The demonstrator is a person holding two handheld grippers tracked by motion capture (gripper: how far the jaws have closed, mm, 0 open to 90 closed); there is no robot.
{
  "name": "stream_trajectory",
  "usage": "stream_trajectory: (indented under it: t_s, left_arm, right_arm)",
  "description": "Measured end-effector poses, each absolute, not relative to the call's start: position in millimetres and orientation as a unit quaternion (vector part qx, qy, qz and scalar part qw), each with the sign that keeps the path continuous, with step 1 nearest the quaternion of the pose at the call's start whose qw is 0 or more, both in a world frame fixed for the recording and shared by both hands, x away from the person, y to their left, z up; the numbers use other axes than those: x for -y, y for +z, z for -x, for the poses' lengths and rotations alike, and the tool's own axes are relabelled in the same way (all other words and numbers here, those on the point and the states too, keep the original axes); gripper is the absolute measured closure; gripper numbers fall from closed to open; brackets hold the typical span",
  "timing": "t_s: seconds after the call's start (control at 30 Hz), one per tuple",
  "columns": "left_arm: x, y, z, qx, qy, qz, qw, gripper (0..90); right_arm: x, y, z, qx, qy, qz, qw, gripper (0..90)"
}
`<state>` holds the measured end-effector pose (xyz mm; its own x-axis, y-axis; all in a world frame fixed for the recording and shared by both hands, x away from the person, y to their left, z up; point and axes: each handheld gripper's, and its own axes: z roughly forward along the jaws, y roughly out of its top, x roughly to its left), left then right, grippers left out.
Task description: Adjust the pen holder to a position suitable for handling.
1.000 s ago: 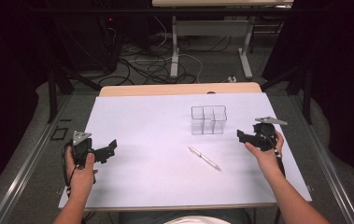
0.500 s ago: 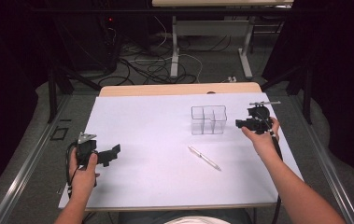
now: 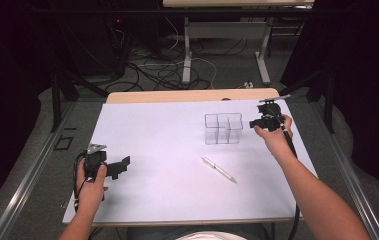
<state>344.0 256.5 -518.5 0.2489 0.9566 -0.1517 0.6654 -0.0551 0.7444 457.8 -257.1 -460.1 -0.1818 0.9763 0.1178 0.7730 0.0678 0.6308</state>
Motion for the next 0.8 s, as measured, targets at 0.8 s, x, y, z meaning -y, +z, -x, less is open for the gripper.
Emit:
stream_trajectory:
  t_s: [0.8]
  left_arm:
    - [-254.9,-523.6,-346.4,-0.574,0.180,-0.712,0.363,8.1]
  right_arm:
    - [235.0,-476.9,-483.2,-0.716,0.261,-0.623,0.175,89.6]
